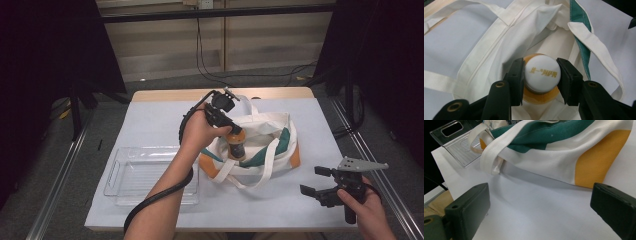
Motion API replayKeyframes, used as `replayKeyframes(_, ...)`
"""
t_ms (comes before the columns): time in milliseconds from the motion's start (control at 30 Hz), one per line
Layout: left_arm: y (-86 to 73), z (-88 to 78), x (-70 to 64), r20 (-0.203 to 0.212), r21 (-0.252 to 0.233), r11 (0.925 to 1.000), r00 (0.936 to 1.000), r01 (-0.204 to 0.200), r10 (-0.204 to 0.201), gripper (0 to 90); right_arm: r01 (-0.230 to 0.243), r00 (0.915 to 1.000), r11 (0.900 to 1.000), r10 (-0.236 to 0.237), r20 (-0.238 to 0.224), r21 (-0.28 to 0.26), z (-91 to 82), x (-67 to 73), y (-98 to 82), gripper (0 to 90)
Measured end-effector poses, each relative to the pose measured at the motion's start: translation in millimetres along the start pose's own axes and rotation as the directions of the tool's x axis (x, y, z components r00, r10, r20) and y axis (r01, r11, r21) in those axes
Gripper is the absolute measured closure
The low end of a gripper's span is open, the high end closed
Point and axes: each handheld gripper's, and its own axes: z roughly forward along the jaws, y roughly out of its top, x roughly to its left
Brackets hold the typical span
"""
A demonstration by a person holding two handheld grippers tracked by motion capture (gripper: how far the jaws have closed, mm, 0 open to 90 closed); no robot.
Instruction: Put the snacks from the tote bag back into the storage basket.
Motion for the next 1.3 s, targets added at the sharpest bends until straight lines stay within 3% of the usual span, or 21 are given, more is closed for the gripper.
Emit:
replayKeyframes(267,7.3,-3.9,-1.8,0.011,0.027,0.9995,0.9998,-0.015,0.015,59.5,0.002,1.0000,1.000,-0.002,0.000,-0.005,-0.6,-1.6,0.2,2.5)
replayKeyframes(533,17.5,-18.3,-7.1,0.015,0.069,0.9968,0.9991,-0.039,0.039,59.4,0.002,1.0000,1.000,-0.002,-0.001,-0.005,-1.1,-1.7,0.2,2.5)
replayKeyframes(867,27.2,-36.2,-7.9,0.020,0.088,0.9949,0.9987,-0.049,0.048,59.5,0.002,1.0000,1.000,-0.002,-0.002,-0.005,-0.8,-1.6,0.5,2.5)
replayKeyframes(1300,33.2,-59.5,-5.6,0.008,0.070,0.9967,0.9991,-0.041,0.041,59.4,0.002,1.0000,1.000,-0.002,-0.002,-0.007,-1.3,-1.6,0.6,2.5)
